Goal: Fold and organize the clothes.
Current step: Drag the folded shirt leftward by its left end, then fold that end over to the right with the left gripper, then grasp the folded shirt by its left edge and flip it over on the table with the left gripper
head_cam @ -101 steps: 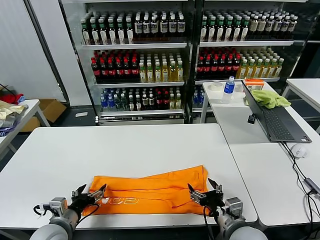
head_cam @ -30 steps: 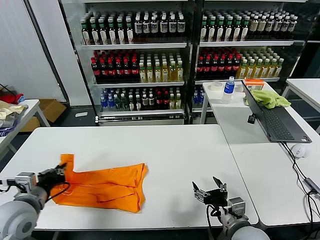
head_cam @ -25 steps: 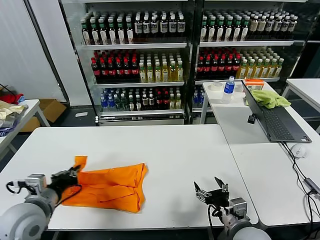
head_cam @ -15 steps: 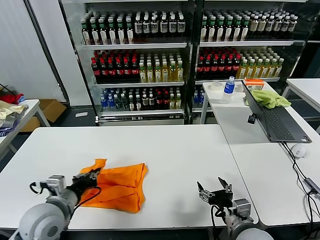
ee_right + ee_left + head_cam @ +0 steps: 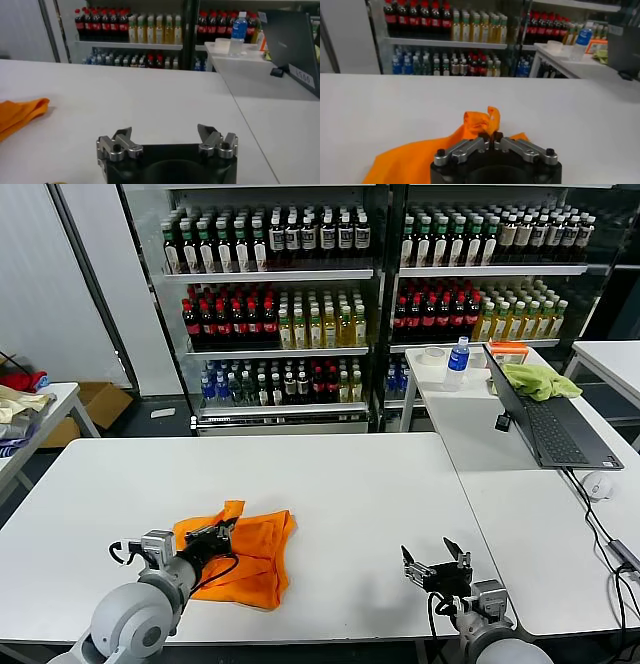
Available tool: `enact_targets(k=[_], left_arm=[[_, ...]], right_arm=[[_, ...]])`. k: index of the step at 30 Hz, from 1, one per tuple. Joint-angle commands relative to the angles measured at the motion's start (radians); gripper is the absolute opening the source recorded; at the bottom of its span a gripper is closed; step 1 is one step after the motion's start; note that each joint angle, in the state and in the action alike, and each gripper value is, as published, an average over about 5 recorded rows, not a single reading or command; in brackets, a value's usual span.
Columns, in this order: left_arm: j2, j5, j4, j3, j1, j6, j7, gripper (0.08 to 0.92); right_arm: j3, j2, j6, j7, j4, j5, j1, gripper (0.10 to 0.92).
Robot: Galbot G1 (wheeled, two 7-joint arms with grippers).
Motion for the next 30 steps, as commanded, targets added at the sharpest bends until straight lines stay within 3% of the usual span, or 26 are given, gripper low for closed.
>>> enact_targets(k=[1, 9, 17, 23, 27, 30], left_arm=[[-0.030, -0.008, 0.039, 0.070, -0.057, 0.004, 0.003, 0.100], [-0.086, -0.021, 0.077, 0.102, -0.058, -0.023, 0.052, 0.123], [-0.157, 0.017, 0.025, 0.102, -0.006, -0.182, 0.152, 0.326], [-0.056, 0.046, 0.015, -0.054, 0.026, -0.218, 0.174, 0.499], [0.026, 0.151, 0.103, -0.192, 0.113, -0.241, 0.203, 0.612], [0.043, 0.200, 0.169, -0.274, 0.185, -0.229, 0.212, 0.698]], right_arm=[[0.003, -0.001, -0.001, 0.001, -0.001, 0.000, -0.002, 0.823], [-0.004, -0.005, -0.002, 0.002, -0.007, 0.000, 0.005, 0.823], [-0.004, -0.009, -0.004, 0.000, -0.004, 0.001, 0.007, 0.823], [-0.009, -0.011, -0.003, -0.001, 0.000, 0.000, 0.019, 0.823], [-0.012, -0.009, -0.002, -0.004, 0.007, 0.001, 0.032, 0.823], [-0.014, -0.007, -0.001, -0.006, 0.007, 0.000, 0.040, 0.823]])
